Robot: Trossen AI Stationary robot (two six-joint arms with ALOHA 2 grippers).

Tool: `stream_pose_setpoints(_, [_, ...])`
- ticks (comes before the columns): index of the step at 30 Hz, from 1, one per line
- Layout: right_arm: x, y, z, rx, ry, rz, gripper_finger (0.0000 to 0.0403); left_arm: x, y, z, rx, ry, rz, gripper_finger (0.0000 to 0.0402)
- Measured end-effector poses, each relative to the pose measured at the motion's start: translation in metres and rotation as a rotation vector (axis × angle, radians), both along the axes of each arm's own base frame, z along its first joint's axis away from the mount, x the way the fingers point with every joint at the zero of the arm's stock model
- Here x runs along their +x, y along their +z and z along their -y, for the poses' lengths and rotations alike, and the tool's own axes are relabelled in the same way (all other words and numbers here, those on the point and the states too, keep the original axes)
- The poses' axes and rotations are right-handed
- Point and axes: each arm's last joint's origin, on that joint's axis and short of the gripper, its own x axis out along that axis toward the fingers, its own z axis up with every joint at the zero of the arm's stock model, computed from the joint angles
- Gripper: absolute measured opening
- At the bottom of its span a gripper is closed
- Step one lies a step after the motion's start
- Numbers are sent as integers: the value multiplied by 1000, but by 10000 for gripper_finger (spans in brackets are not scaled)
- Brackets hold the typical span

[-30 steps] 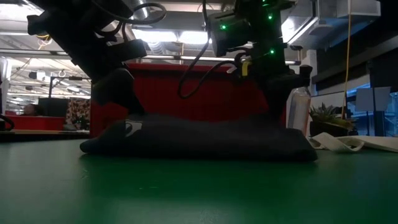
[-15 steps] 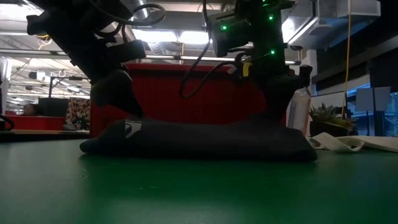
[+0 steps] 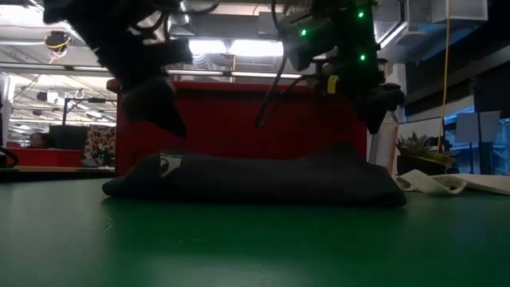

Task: Fold Laundry from Bin
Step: Fold the black shorts from the red laundry bin

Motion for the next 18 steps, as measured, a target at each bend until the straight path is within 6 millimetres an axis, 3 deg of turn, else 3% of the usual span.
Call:
stream_pose_setpoints(8, [-19,42,-9,-29,-58,209,260,11,21,12,-80,-68,38,169])
stream_pose_setpoints(12, [-24,54,-33,-23,-17,313,260,13,21,19,-142,-151,27,169])
stream_pose_setpoints(18, [-20,53,-82,32,110,431,260,11,19,32,-282,-271,-13,169])
